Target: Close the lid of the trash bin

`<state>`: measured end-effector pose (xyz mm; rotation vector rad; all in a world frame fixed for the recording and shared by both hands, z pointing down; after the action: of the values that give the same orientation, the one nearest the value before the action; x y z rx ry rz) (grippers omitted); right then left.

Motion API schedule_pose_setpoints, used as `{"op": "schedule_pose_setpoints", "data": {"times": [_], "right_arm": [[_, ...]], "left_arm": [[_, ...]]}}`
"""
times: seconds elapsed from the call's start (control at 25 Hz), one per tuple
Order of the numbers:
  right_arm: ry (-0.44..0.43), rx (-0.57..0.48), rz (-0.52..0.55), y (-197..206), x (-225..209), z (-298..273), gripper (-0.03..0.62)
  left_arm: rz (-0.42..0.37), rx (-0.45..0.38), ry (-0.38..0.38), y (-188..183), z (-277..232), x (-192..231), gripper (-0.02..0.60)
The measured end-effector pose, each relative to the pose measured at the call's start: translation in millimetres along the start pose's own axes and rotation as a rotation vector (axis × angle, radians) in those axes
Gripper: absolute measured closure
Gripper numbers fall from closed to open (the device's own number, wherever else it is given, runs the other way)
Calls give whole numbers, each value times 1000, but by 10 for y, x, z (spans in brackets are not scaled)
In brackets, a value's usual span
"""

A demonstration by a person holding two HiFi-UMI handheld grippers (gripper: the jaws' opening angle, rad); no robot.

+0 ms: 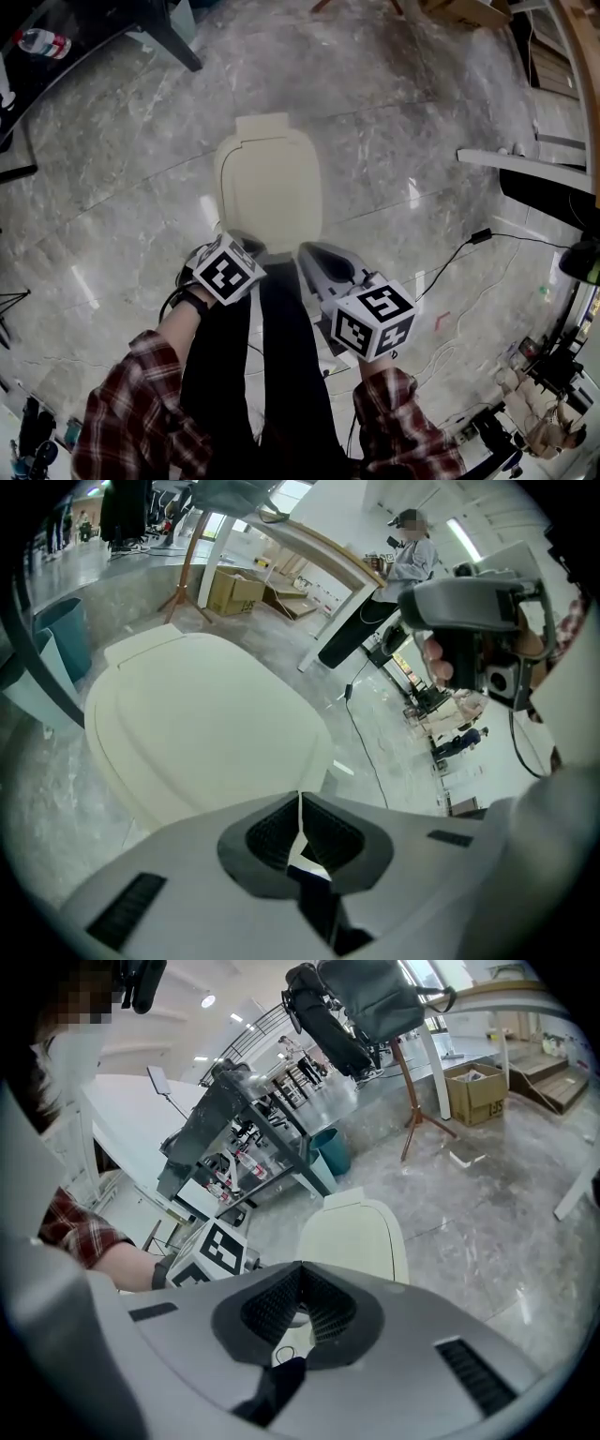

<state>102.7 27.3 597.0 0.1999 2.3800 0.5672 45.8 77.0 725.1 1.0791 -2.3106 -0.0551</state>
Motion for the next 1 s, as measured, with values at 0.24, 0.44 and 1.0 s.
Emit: {"op": "schedule_pose_setpoints", "data": {"times": [0.24,0.44,1.0], "right_arm": [[6,-8,-5,-12,7,29,582],[9,-9,-10,-11,-9,36,582],[7,3,32,-108,123,143,582]], "left_arm": [[-27,14,-16,55,-48,17,571],[-50,31,-18,52,-68,14,571],[65,-70,-26,-154,171,-32,571]]}}
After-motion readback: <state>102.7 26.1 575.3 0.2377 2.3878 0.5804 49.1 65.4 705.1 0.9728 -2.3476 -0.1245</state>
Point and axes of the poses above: the fingertips, and each gripper's own axes: z backward along the fingers, x to its left, y out of its underside, the point moved 1 cm from there along z, backward along the fingers, and after that the axes turned 3 degrees about -y, right-handed, at the moved point
